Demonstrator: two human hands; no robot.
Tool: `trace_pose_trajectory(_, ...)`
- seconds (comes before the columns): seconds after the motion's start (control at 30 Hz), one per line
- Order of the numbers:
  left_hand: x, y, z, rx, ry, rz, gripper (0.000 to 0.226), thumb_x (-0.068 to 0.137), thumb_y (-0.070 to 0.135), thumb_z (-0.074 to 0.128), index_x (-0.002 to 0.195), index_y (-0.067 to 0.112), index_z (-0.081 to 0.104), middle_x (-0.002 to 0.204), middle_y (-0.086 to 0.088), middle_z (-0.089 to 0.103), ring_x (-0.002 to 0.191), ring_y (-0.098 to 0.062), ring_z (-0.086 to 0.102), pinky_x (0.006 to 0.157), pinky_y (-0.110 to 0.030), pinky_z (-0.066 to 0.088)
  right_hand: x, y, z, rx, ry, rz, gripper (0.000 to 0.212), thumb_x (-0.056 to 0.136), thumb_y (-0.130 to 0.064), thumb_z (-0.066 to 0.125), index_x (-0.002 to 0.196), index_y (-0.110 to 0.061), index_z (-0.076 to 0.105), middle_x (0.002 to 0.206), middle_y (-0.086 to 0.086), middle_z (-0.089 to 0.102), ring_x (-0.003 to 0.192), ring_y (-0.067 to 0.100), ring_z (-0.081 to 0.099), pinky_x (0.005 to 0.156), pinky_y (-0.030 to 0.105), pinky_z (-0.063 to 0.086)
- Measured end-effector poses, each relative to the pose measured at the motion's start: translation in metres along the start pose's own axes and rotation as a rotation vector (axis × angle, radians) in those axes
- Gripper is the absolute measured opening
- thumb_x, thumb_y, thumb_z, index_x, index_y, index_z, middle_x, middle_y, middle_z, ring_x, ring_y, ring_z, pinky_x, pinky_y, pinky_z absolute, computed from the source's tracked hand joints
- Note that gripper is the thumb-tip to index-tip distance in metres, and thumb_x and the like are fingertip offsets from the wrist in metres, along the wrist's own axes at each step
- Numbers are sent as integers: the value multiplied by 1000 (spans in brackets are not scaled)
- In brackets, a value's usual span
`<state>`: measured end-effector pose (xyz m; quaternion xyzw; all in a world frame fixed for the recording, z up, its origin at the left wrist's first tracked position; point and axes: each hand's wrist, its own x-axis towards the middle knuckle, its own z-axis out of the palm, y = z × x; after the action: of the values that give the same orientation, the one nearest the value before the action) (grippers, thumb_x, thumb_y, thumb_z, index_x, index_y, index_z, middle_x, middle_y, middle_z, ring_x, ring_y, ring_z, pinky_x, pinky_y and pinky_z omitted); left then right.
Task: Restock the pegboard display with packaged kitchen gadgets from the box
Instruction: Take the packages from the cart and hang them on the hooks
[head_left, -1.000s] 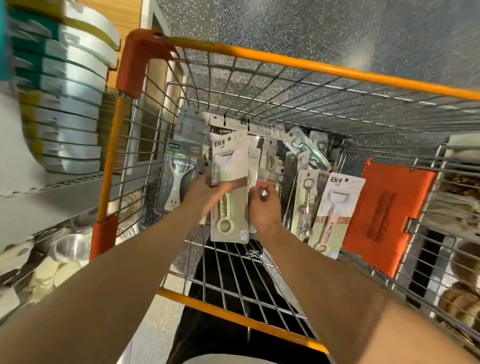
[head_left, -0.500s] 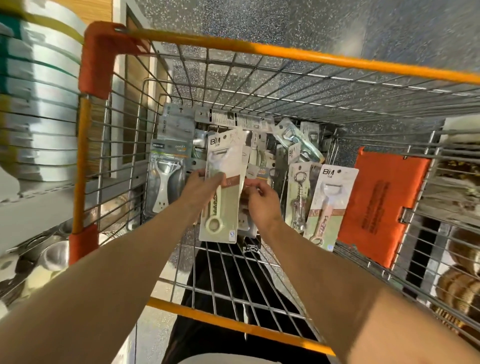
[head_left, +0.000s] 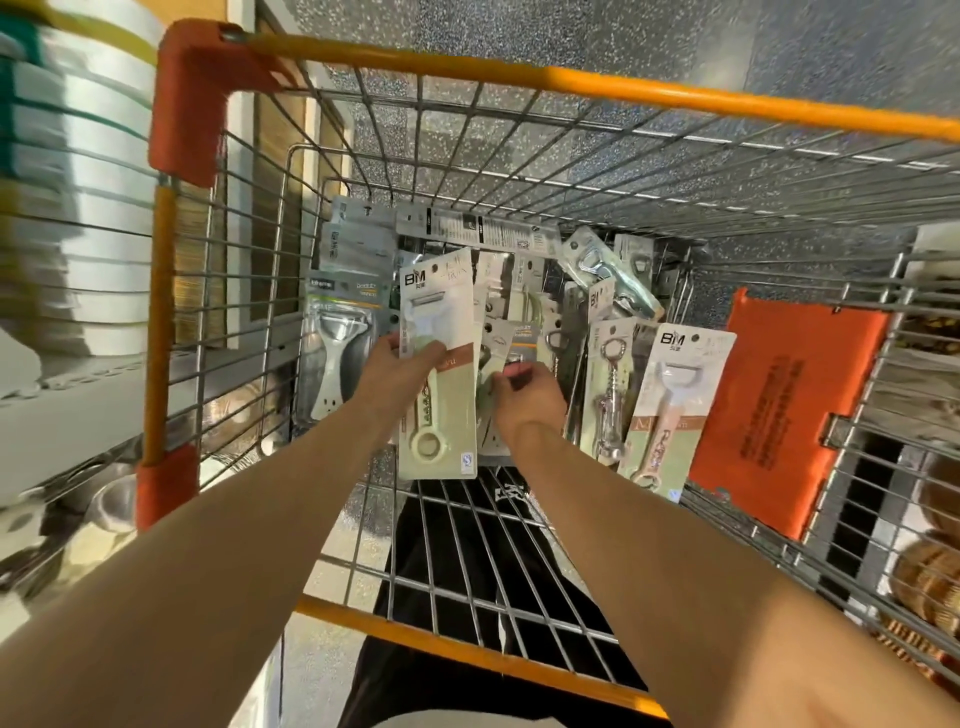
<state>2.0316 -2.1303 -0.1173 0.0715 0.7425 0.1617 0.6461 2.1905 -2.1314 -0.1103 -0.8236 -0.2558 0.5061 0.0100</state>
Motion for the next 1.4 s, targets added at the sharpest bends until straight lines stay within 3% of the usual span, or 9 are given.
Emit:
trace_pose_trajectory(0.2,-1,-4,-7,-17,-1,-30,45,92,26,75,130,19,53,89,-5,79,79,-25,78,76,-41,62,-18,1,-5,70,160,-122,9,108,-18,43,116,-15,44,86,-7,56,75,13,56,70,23,45)
trace_pose_trajectory(0.33,-17,4,-3,-146,-35,-34,46,91,25,75,131,12,55,100,-12,76,79,-26,77,65,-37,62,-29,-9,-23,162,156,-159,5,109,-18,41,114,-19,41,87,-6,57,74,9,57,59,16,41)
trace_pose_trajectory(0.43,-37,11,1,-271,-26,-22,54,82,29,80,130,12,61,99,-10,76,87,-30,74,72,-40,60,-42,-17,-37,231,132,-179,10,109,-21,42,120,-20,43,93,0,62,84,21,65,73,34,56)
trace_pose_trajectory(0.53,-58,21,3,-330,-73,-19,84,56,34,80,134,10,62,103,-9,76,86,-31,71,72,-41,58,-57,-31,-49,261,131,-185,15,110,-19,41,124,-15,45,91,-3,59,85,22,63,70,29,50)
trace_pose_trajectory(0.67,-102,34,7,-324,-36,91,37,72,21,69,107,11,61,79,-7,65,72,-26,63,58,-28,54,-90,-38,-71,241,81,-292,15,110,-23,42,124,-18,46,86,-6,56,71,10,56,54,14,43)
trace_pose_trajectory(0.8,-152,28,3,-367,-51,254,12,80,24,68,78,14,63,62,-5,63,63,-27,63,62,-33,54,-139,-37,-92,245,-52,-466,33,107,-37,51,132,-16,52,113,-8,59,104,12,58,88,20,45)
trace_pose_trajectory(0.9,-194,28,-1,-406,-97,272,39,73,51,73,87,15,76,85,-12,75,78,-31,71,85,-44,57,-172,-37,-100,247,-130,-523,33,97,-56,60,119,-32,59,126,-2,65,112,19,62,102,38,52)
trace_pose_trajectory(1.13,-292,20,-26,-516,-8,428,97,71,99,52,128,24,75,127,-16,74,114,-37,73,107,-57,51,-266,-44,-132,197,-191,-685,24,106,-44,51,114,-24,63,94,-3,66,85,18,62,69,28,41)
trace_pose_trajectory(1.4,-425,-16,-71,-815,92,664,82,93,83,43,125,17,77,134,-19,70,119,-35,68,112,-51,49,-398,-39,-131,168,-305,-993,21,103,-21,51,99,-8,67,87,6,65,75,14,53,62,19,43)
